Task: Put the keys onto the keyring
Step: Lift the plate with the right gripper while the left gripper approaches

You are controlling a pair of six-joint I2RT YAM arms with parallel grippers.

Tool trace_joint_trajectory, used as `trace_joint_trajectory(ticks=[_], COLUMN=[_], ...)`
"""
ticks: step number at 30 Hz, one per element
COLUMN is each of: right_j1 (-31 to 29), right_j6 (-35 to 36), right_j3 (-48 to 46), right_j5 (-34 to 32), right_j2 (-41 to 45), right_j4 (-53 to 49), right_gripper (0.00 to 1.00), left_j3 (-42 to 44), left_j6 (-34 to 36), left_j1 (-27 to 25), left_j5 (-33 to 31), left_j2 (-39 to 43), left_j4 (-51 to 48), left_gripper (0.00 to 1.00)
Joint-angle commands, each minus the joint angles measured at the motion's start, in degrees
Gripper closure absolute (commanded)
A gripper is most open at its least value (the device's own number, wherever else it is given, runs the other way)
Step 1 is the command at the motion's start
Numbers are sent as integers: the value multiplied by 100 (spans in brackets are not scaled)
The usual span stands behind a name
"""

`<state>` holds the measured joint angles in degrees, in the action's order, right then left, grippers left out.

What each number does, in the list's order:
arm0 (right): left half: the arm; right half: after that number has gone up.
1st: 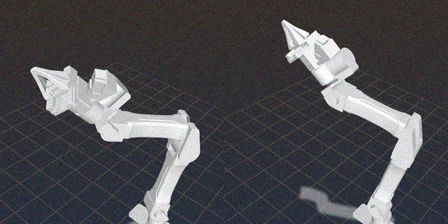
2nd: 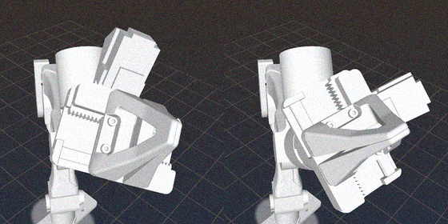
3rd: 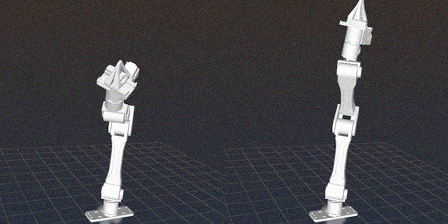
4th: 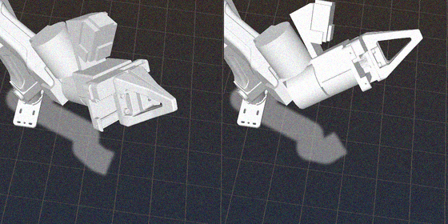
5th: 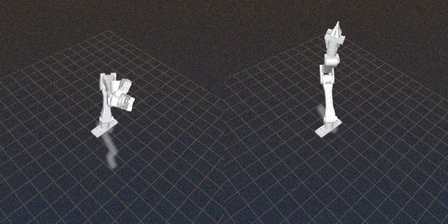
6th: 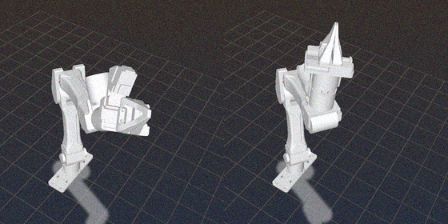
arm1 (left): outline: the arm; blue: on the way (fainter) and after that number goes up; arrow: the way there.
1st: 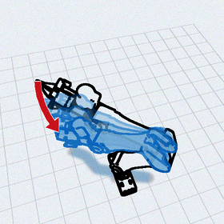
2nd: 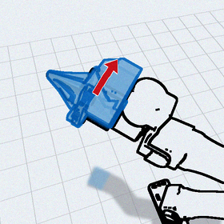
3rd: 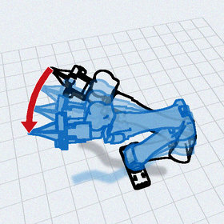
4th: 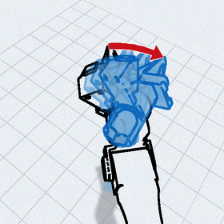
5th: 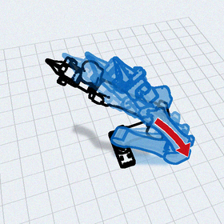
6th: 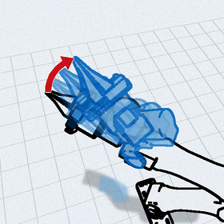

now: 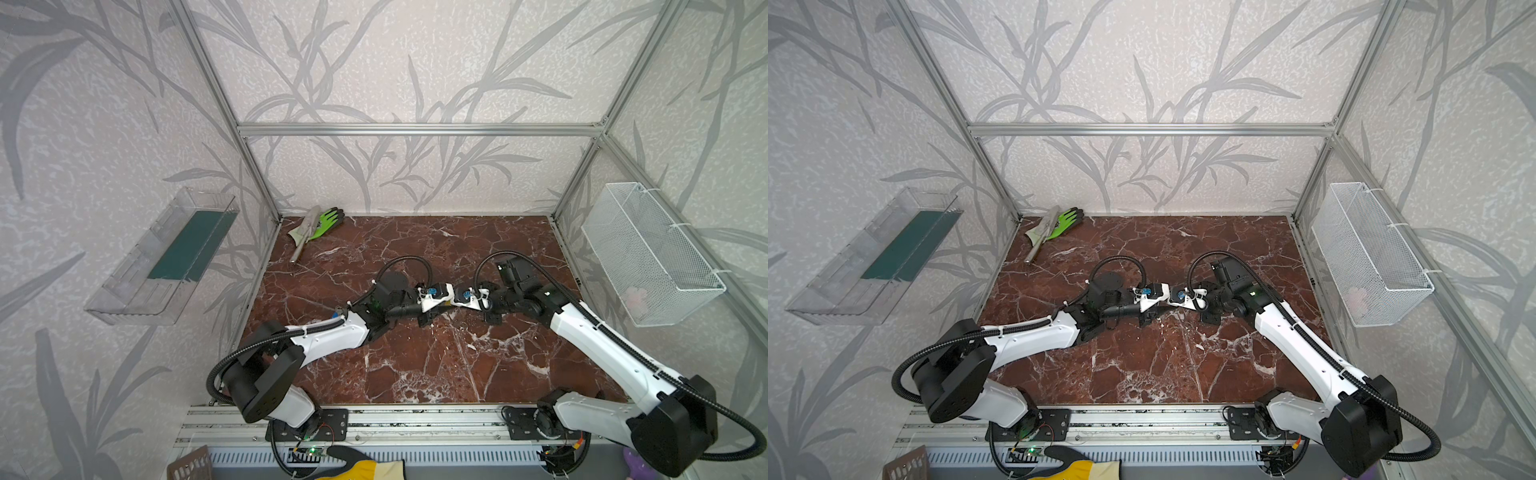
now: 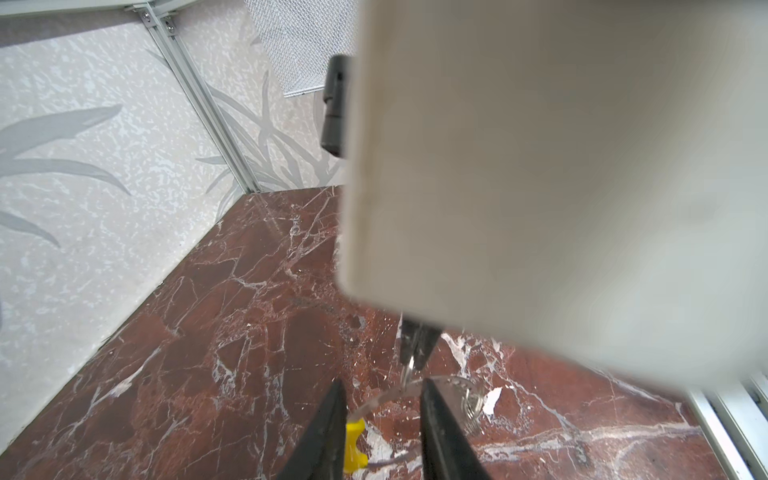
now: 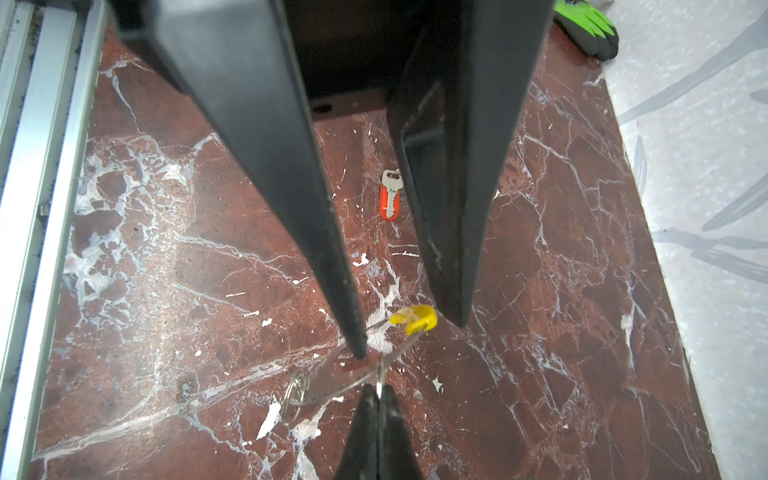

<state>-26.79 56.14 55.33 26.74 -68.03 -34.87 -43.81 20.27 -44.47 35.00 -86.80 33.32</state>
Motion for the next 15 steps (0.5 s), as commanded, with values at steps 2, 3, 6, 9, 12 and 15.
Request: trace_joint_trajectory(ticks=[2,3,6,9,12,15], right_j1=[-46,-45,-44,-45,-46,-45], right_j6=[-76,-85,-119,-147,-148,-185], right_j3=[-27,-51,-89,-120,-136,-197], right_j5=[279,279,314,317,297,286], right_j2=[157,174,219,238,254,298], right_j4=[129,149,239,288,305,397], right_gripper=[100,100,100,100,100,100], left_j3=[117,119,139,158,271,395], left_j6=[-296,-324,-335,-348,-378,-460], left_j1=[-31,-33,-27,-35,-28,-11], left_j5=[221,246,291,329,259,209], left_j2=[-135,-135,-144,-144,-105,-26], left_j4=[472,482,474,465,630,783], left_gripper=[68,68,69,69,70,69])
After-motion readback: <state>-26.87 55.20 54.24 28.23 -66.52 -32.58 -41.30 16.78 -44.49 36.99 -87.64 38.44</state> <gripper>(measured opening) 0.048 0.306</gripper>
